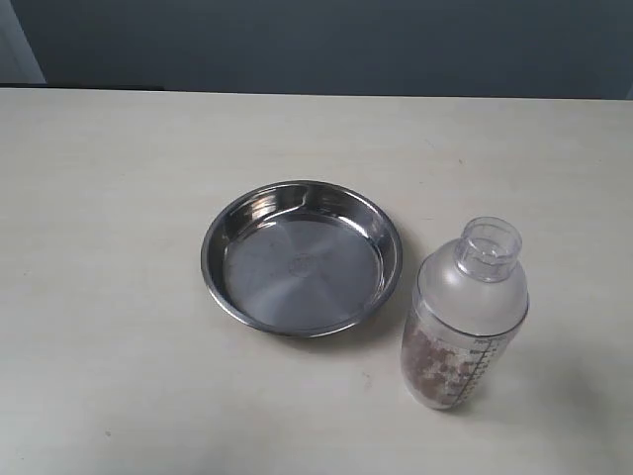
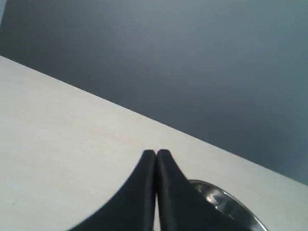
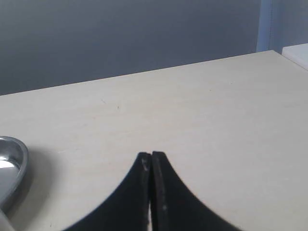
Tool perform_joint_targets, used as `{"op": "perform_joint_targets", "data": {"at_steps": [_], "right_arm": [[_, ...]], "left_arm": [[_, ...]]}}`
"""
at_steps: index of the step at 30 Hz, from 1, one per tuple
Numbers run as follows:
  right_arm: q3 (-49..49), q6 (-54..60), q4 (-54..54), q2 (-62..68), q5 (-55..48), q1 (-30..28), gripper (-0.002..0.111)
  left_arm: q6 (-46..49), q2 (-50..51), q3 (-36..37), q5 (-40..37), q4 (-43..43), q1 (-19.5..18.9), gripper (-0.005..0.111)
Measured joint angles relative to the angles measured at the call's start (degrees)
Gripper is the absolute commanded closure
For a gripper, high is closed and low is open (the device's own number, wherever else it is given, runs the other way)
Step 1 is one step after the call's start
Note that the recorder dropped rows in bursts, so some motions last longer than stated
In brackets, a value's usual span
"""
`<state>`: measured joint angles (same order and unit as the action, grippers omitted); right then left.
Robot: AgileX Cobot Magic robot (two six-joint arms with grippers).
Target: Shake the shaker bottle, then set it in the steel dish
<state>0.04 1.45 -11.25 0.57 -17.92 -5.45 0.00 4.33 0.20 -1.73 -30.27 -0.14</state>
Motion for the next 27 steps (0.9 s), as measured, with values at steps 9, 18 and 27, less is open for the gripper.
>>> {"op": "perform_joint_targets", "data": {"at_steps": [9, 18, 27], "right_arm": [[0.0, 0.0, 0.0, 0.0, 0.0, 0.0, 0.109], [0.0, 0.0, 0.0, 0.0, 0.0, 0.0, 0.109], [0.0, 0.0, 0.0, 0.0, 0.0, 0.0, 0.109]], "left_arm": [[0.3, 2.1, -10.8, 1.7, 1.2, 0.0, 0.049], [0.0, 20.0, -26.9, 3.9, 12.2, 3.1, 0.04], [0.0, 38.8, -34.1, 14.2, 28.7, 20.6, 0.041]]}}
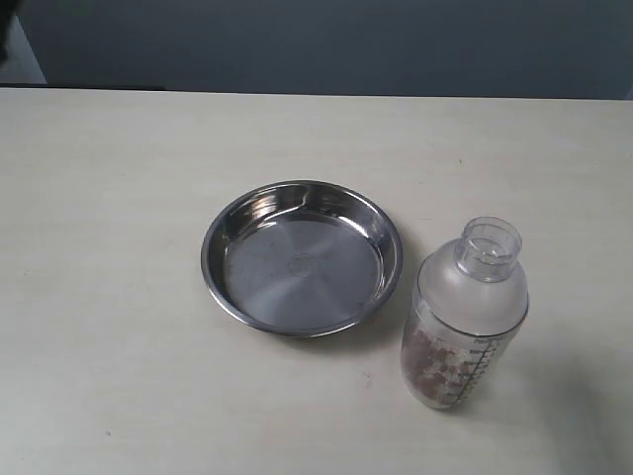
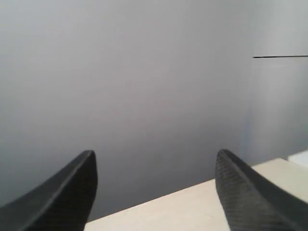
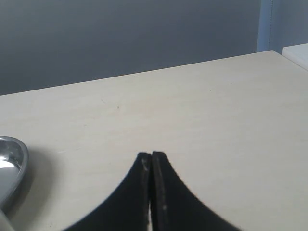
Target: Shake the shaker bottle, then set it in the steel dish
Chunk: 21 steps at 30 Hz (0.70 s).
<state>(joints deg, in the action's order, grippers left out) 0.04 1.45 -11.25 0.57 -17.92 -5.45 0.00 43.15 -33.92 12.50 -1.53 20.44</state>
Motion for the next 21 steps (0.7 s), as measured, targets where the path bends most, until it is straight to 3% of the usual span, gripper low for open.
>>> {"op": "perform_joint_targets", "data": {"at_steps": [4, 9, 15, 21], "right_arm": [[0.0, 0.0, 0.0, 0.0, 0.0, 0.0, 0.109], [0.0, 0.0, 0.0, 0.0, 0.0, 0.0, 0.109], [0.0, 0.0, 0.0, 0.0, 0.0, 0.0, 0.109], [0.0, 0.0, 0.0, 0.0, 0.0, 0.0, 0.109]], "left_arm": [[0.0, 5.1, -0.1, 5.8, 5.9, 5.4, 0.032], [-3.6, 8.6, -0.1, 10.2, 9.1, 7.2, 0.001], [-14.3, 14.1, 4.5, 18.9, 21.5, 7.5, 0.001], [-16.3, 22.7, 11.8, 33.7, 22.3, 7.5, 0.001]]}}
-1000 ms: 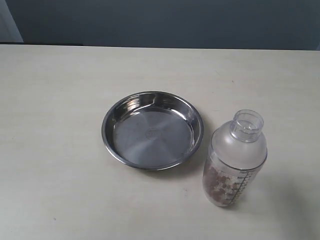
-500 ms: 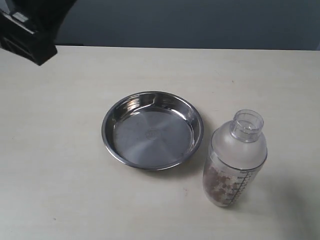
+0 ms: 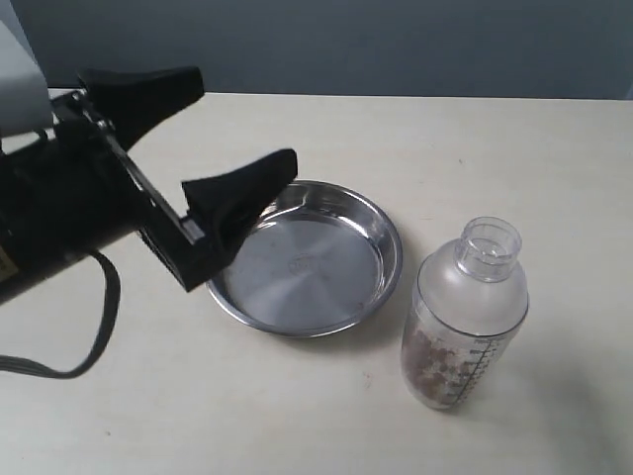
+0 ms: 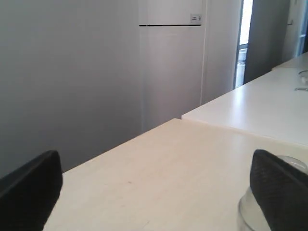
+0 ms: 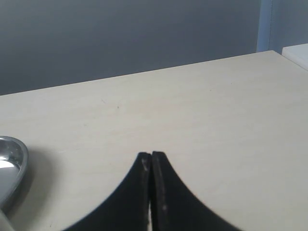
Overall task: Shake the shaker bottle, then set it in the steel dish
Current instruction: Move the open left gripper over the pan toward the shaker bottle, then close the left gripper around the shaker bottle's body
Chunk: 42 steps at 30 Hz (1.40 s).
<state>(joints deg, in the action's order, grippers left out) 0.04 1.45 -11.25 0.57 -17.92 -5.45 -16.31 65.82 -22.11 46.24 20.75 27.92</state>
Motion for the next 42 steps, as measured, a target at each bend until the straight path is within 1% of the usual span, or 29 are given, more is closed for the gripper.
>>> {"op": "perform_joint_targets", "data": {"at_steps": [2, 4, 8, 11, 13, 15, 16, 20, 23, 29, 42], "right_arm": [[0.0, 0.0, 0.0, 0.0, 0.0, 0.0, 0.109], [0.0, 0.0, 0.0, 0.0, 0.0, 0.0, 0.109], [0.0, 0.0, 0.0, 0.0, 0.0, 0.0, 0.109], [0.0, 0.0, 0.0, 0.0, 0.0, 0.0, 0.109], [0.0, 0.0, 0.0, 0.0, 0.0, 0.0, 0.109], [0.0, 0.0, 0.0, 0.0, 0.0, 0.0, 0.109], [0.0, 0.0, 0.0, 0.0, 0.0, 0.0, 0.109], [0.0, 0.0, 0.0, 0.0, 0.0, 0.0, 0.109], [0.0, 0.0, 0.0, 0.0, 0.0, 0.0, 0.109], [0.0, 0.0, 0.0, 0.0, 0.0, 0.0, 0.109], [0.0, 0.0, 0.0, 0.0, 0.0, 0.0, 0.109]], "left_arm": [[-0.5, 3.1, 1.4, 6.2, 0.2, 0.0, 0.001], [-1.5, 6.0, 1.6, 10.1, 1.1, 0.0, 0.001], [-2.5, 13.1, 1.6, 17.8, 4.8, 0.0, 0.001], [-2.9, 18.4, 1.6, 21.7, 6.6, 0.0, 0.001], [-4.2, 21.9, 0.8, 22.0, 7.8, 0.0, 0.001], [-6.0, 25.3, -2.1, 22.0, 10.7, 0.3, 0.001], [-6.6, 25.9, -4.5, 22.0, 12.4, 1.2, 0.001], [-8.1, 26.4, -10.8, 22.9, 13.9, 3.9, 0.001], [-9.5, 30.5, -16.7, 23.3, 15.8, 6.8, 0.001], [-10.6, 38.3, -23.3, 23.3, 16.8, 9.7, 0.001], [-11.4, 46.1, -26.8, 23.3, 18.9, 10.1, 0.001]]}}
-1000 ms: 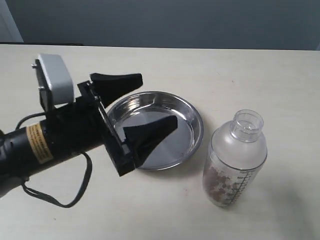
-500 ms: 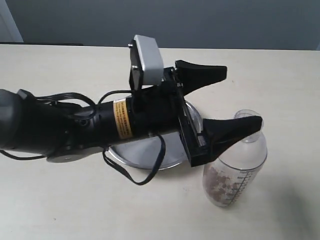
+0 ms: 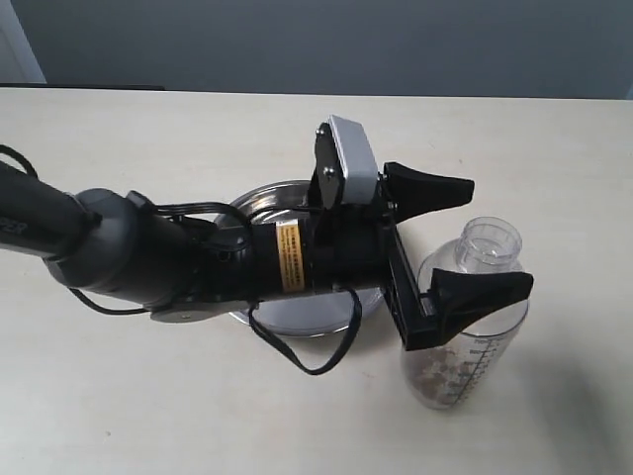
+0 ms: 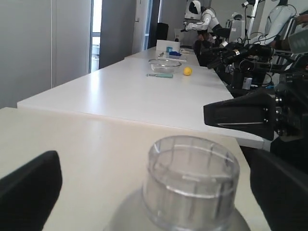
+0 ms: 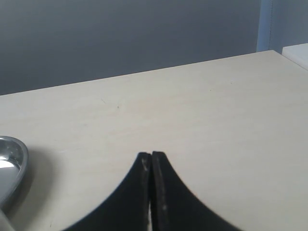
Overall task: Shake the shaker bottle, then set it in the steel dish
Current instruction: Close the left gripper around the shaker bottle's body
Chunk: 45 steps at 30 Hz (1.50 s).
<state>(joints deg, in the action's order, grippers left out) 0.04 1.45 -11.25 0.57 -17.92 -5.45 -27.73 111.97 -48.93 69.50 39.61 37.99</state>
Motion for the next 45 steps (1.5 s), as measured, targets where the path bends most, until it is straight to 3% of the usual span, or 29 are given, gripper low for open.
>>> {"op": "perform_joint_targets", "data": {"at_steps": [40, 45], "right_arm": [[0.0, 0.0, 0.0, 0.0, 0.0, 0.0, 0.109], [0.0, 0.0, 0.0, 0.0, 0.0, 0.0, 0.109]], "left_arm": [[4.4, 11.8, -0.6, 0.0, -2.2, 2.9, 0.002], [4.6, 12.7, -0.6, 0.0, -3.0, 2.9, 0.013]]}}
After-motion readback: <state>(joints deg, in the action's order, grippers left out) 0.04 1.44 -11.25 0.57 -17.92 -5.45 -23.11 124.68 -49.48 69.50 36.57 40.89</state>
